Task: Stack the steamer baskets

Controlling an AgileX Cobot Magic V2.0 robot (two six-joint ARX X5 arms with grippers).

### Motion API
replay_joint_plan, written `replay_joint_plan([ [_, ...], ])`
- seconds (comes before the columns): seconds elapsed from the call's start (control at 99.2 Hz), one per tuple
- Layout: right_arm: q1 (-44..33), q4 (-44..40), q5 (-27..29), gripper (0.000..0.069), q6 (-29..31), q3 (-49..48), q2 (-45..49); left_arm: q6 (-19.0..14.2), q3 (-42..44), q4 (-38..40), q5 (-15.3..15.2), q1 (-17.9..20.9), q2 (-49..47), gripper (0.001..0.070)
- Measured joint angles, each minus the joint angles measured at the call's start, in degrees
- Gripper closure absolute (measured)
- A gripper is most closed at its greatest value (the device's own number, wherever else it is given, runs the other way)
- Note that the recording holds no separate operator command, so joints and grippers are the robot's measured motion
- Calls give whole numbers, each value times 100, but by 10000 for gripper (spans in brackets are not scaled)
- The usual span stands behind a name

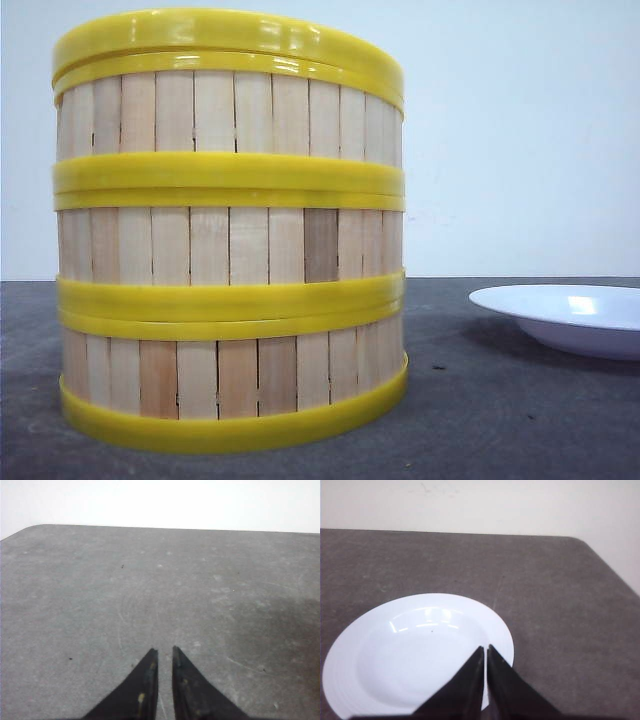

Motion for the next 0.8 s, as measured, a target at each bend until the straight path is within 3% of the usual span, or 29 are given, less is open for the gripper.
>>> replay_joint_plan([
  [0.272,0,431,0,689,264,-715,-302,0,0,0,-2,0,0,685],
  [0.797,0,682,7,689,179,-1008,-380,0,0,0,-2,0,0,685],
])
